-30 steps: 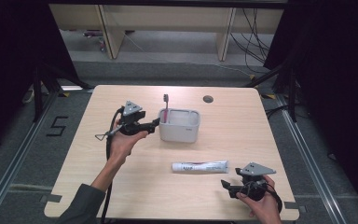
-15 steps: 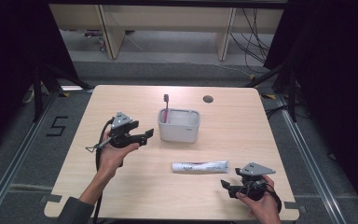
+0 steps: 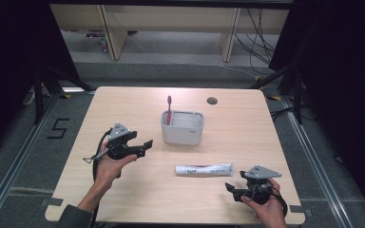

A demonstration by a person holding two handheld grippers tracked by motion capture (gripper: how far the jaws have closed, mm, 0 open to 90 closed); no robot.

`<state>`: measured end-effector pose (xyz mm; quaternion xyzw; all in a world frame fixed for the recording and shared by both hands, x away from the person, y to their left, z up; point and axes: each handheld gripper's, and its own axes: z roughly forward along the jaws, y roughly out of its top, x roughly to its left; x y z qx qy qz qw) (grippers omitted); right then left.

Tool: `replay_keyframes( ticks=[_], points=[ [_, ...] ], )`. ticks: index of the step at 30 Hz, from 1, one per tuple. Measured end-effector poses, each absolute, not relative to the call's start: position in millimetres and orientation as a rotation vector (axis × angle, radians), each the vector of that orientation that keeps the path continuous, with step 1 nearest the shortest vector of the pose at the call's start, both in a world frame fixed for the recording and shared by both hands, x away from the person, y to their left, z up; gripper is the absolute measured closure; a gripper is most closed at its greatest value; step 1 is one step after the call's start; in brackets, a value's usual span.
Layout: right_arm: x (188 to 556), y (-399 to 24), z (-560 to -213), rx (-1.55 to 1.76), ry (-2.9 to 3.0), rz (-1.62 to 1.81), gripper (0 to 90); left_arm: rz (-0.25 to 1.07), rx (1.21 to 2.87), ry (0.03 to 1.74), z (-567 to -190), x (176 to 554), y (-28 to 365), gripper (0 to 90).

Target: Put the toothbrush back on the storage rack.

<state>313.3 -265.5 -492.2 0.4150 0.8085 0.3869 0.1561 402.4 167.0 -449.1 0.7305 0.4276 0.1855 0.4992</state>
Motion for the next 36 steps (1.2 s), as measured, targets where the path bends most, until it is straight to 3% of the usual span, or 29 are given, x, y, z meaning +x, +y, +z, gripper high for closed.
replay_keyframes(
  ticks=[36],
  points=[
    [315, -268, -493, 1.18, 2.331, 1.111, 25.4, 0.412, 1.886, 1.007, -489, 354, 189, 19.1]
  ],
)
